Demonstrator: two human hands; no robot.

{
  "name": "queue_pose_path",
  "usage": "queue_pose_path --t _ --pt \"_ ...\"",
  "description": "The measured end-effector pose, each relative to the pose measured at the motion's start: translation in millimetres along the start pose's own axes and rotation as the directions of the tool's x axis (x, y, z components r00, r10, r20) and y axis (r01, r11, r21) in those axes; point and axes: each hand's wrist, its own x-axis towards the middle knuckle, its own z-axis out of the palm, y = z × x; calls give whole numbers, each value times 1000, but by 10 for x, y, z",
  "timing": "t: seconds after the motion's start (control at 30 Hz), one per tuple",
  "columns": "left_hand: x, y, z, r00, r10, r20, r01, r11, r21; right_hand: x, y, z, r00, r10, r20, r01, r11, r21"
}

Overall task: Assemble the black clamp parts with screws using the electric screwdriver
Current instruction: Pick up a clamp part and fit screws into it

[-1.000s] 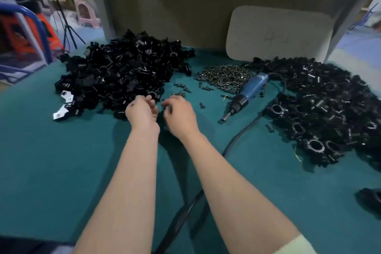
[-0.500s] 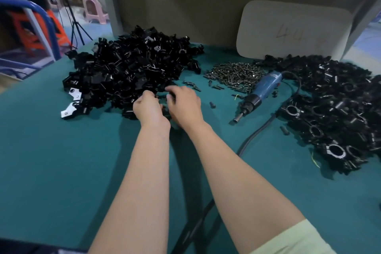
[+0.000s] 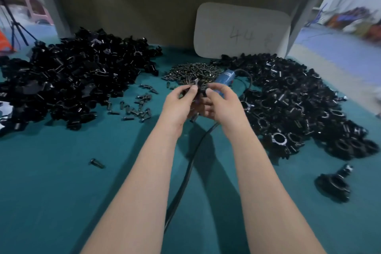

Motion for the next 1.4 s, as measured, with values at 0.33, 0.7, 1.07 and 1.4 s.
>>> queue_pose_path --t 0.33,0.7,1.07,1.4 --pt "-155 -395 655 987 -97 -131 19 868 -496 576 71 -638 941 -248 -231 -85 487 -869" --pt "275 -167 509 976 -42 -213 -71 866 -496 986 132 -748 975 19 -223 -221 227 -948" --pt "468 -368 844 999 -22 35 32 949 -315 766 99 -1104 881 -68 -467 -432 284 -856" --pt "554 -502 994 1000 -18 18 21 975 -223 838 46 -1232 810 -272 -520 -344 499 -796"
